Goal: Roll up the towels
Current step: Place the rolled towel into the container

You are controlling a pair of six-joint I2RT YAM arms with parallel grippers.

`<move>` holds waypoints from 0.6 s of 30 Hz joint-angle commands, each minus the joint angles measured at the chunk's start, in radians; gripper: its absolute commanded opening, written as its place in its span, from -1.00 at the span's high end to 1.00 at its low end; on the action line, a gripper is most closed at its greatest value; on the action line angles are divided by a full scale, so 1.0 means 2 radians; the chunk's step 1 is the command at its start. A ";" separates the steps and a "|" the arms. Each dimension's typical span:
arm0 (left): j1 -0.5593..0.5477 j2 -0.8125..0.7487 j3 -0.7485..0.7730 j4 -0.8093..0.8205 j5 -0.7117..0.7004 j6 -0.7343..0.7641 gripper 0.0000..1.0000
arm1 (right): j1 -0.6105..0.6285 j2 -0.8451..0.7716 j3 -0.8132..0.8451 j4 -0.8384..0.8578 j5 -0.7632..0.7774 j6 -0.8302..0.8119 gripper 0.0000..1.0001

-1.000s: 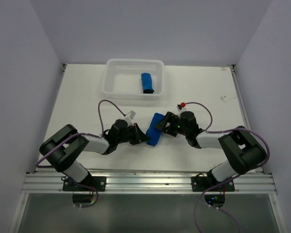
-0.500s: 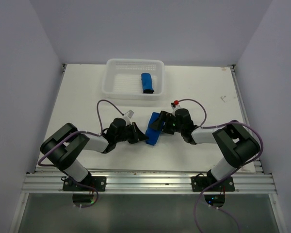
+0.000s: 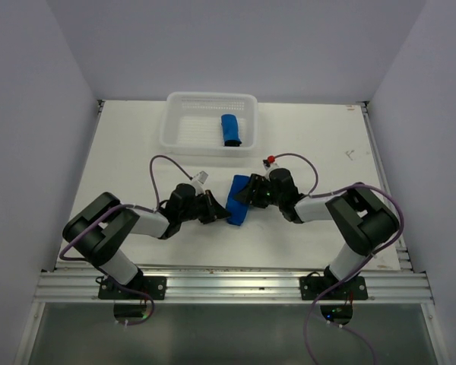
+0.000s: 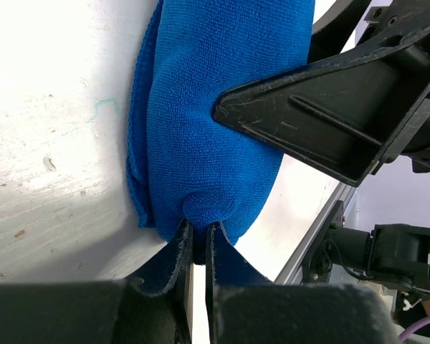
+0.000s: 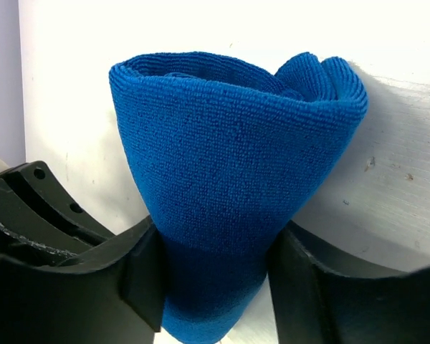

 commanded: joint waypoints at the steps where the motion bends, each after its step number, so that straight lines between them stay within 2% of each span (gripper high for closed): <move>1: 0.006 -0.001 0.009 -0.030 -0.011 0.029 0.87 | 0.005 0.004 0.021 -0.014 0.005 -0.011 -0.02; 2: 0.006 -0.012 0.009 -0.038 -0.013 0.031 0.67 | 0.006 0.001 0.022 -0.019 0.005 -0.011 0.04; 5: 0.007 -0.043 0.014 -0.069 -0.026 0.046 0.25 | 0.005 -0.006 0.034 -0.041 0.004 -0.015 0.20; 7: 0.006 -0.064 0.025 -0.093 -0.036 0.064 0.15 | 0.006 -0.014 0.048 -0.067 0.003 -0.019 0.24; 11: 0.006 -0.150 0.051 -0.215 -0.087 0.102 0.00 | 0.005 -0.026 0.091 -0.139 0.000 -0.041 0.30; 12: 0.007 -0.169 0.062 -0.236 -0.097 0.118 -0.06 | 0.005 -0.031 0.116 -0.179 -0.002 -0.047 0.33; 15: 0.006 -0.253 0.092 -0.319 -0.154 0.154 -0.14 | 0.005 -0.043 0.169 -0.249 -0.010 -0.071 0.42; 16: 0.007 -0.292 0.101 -0.369 -0.195 0.162 -0.15 | 0.005 -0.045 0.183 -0.265 -0.016 -0.078 0.46; 18: 0.007 -0.326 0.122 -0.401 -0.241 0.187 -0.20 | 0.005 -0.044 0.228 -0.311 -0.023 -0.084 0.47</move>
